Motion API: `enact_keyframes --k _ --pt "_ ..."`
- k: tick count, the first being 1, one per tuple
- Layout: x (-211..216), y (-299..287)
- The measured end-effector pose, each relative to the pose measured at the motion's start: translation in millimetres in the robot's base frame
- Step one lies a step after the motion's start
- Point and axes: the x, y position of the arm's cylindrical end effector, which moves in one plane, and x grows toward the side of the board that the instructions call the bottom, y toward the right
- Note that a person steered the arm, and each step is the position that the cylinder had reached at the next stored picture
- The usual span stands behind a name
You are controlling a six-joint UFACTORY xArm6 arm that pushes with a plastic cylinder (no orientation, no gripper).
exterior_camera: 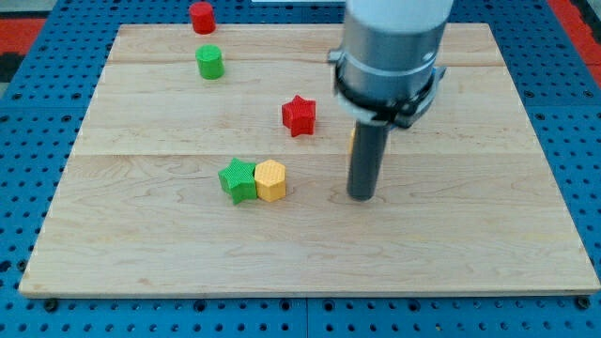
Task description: Make a triangle with red star green star and hexagon
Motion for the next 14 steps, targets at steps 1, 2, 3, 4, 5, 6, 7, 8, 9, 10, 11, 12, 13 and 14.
enact_keyframes --k 1,2,3,4,5,6,7,8,9,10,11,12,13,14 --pt "-2.9 -68.1" --pt "-36.0 -69.8" --pt "-1.4 -80.2" --pt "-6.0 -129.3" --pt "-42.3 -140.3" --pt "-29.1 -120.0" --pt "-50.1 -111.9" --pt "-59.0 -104.5" --pt "-67.4 -149.9" --pt "-66.8 -121.9" --pt "-66.7 -96.2" --pt "-62.3 -96.8" --pt "-46.6 -194.7" --pt "-68.6 -257.0"
